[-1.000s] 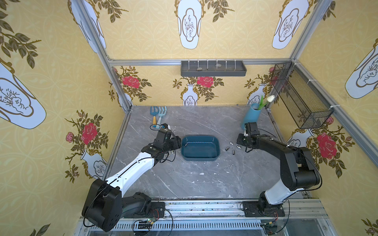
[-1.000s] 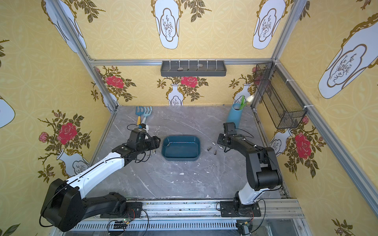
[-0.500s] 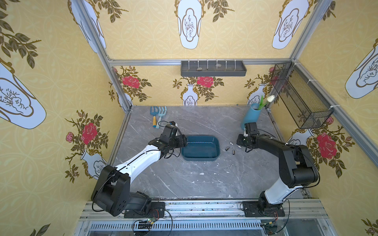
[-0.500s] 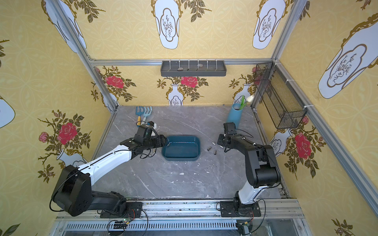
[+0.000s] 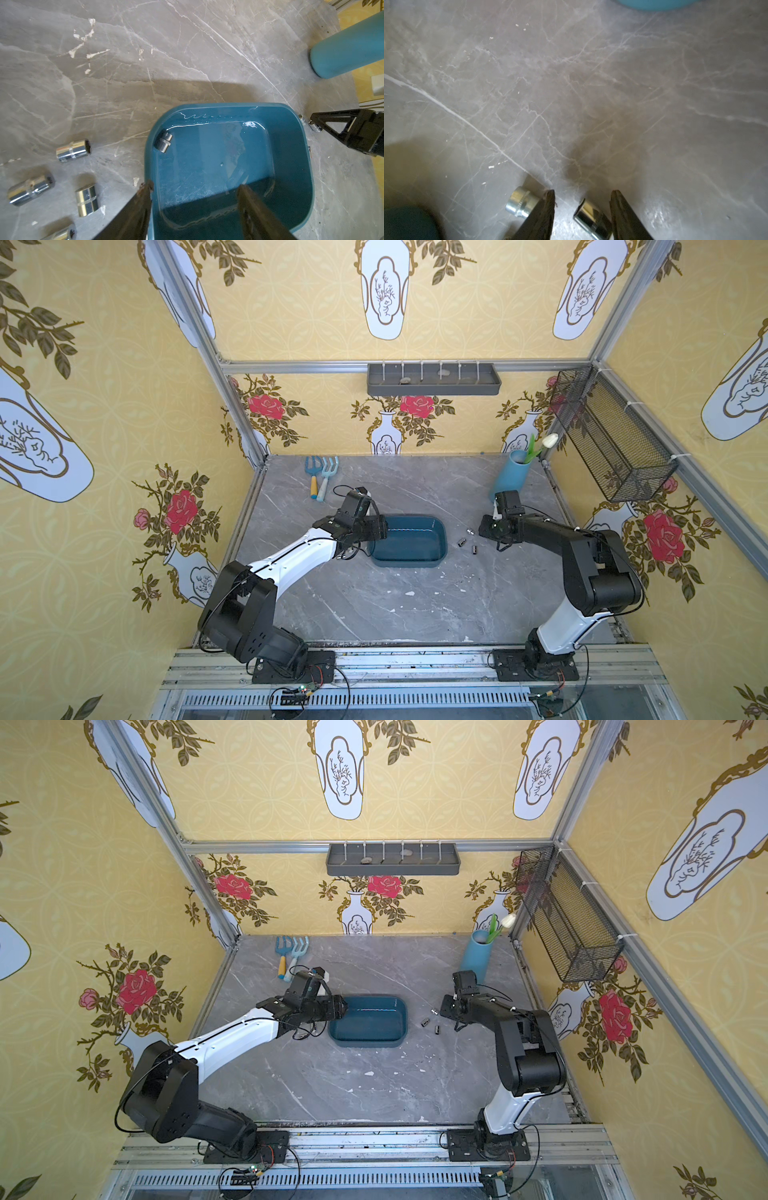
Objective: Take out the socket from the storage box
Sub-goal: Pick up the socket head from the storage box.
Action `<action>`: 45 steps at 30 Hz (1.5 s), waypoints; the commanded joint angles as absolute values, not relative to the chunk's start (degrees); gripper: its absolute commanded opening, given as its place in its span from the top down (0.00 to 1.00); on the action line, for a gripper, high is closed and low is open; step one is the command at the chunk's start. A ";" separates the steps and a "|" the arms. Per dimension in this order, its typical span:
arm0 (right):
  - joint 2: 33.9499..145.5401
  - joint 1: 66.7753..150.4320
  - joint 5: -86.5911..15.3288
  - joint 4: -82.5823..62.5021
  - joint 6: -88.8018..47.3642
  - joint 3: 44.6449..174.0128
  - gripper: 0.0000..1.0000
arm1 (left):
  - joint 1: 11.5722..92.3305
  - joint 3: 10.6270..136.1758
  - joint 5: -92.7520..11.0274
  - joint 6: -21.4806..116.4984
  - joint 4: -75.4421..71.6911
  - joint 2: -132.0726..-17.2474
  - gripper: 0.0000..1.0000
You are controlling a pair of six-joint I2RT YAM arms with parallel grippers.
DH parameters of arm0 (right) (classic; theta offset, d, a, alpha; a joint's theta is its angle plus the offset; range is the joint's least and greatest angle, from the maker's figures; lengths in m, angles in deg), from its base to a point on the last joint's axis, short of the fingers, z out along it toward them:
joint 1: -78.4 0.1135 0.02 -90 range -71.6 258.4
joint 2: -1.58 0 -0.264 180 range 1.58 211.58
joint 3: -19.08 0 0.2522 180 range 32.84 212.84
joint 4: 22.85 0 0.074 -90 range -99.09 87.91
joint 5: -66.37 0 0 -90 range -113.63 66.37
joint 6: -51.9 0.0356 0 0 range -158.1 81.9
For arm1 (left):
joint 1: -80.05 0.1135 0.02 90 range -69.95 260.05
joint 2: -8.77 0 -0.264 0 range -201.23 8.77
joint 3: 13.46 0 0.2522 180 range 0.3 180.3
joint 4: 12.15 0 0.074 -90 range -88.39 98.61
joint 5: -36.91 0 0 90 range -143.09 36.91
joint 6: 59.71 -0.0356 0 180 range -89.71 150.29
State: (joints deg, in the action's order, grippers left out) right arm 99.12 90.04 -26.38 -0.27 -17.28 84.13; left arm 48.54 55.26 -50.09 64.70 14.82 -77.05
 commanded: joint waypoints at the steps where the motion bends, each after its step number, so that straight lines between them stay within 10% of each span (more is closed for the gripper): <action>1: 98.98 90.08 -27.20 -1.66 -17.15 83.57 0.52 | 48.17 55.67 -50.05 64.48 15.55 -77.97 0.30; 45: 92.66 90.03 -25.95 1.81 -16.30 82.12 0.51 | 41.73 69.34 -61.52 60.41 28.37 -93.32 0.34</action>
